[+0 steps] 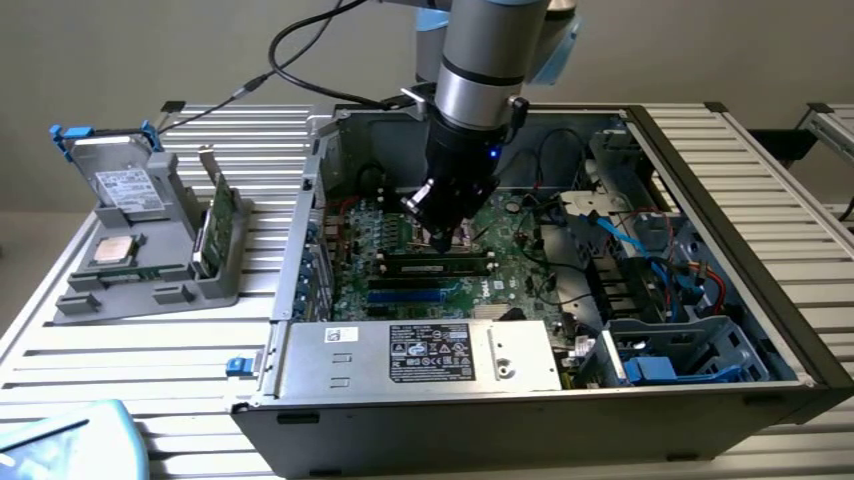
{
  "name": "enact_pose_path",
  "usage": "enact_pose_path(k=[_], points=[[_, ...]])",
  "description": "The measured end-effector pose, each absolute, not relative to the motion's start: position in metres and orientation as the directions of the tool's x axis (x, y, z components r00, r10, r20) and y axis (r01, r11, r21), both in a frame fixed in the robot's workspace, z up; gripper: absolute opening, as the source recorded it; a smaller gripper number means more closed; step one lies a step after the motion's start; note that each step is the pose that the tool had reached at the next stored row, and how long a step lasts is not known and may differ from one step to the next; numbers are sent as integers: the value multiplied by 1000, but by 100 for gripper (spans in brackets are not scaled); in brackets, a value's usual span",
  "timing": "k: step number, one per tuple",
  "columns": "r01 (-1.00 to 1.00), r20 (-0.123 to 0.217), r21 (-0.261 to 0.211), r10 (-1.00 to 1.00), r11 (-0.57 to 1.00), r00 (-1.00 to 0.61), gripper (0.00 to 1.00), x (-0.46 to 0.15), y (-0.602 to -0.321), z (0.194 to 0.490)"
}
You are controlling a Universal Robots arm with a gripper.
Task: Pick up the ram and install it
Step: 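Press down the ram until it locks into place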
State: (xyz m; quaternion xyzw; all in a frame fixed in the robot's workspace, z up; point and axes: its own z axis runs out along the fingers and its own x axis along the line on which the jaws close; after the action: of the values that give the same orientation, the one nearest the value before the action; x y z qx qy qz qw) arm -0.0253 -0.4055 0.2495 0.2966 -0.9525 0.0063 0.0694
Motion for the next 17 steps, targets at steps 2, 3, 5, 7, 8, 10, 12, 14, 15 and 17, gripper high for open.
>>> enact_pose_path(k=[2,3,5,7,8,10,12,14,15,17], points=[[-548,139,25,-546,836,-826,11,-25,-406,249],[-540,140,23,-537,842,-832,11,-25,-406,249],[-521,143,18,-518,853,-843,11,-25,-406,250],[-503,146,14,-500,864,-854,11,-25,-406,250],[-494,147,11,-490,869,-859,11,-25,-406,250],[-475,149,7,-470,880,-870,11,-25,-406,250],[-455,151,4,-450,891,-880,11,-25,-406,250],[-432,152,1,-427,902,-891,11,-25,-406,250],[-420,153,0,-415,907,-897,11,-25,-406,249],[-397,154,-2,-392,918,-907,11,-25,-405,249]])
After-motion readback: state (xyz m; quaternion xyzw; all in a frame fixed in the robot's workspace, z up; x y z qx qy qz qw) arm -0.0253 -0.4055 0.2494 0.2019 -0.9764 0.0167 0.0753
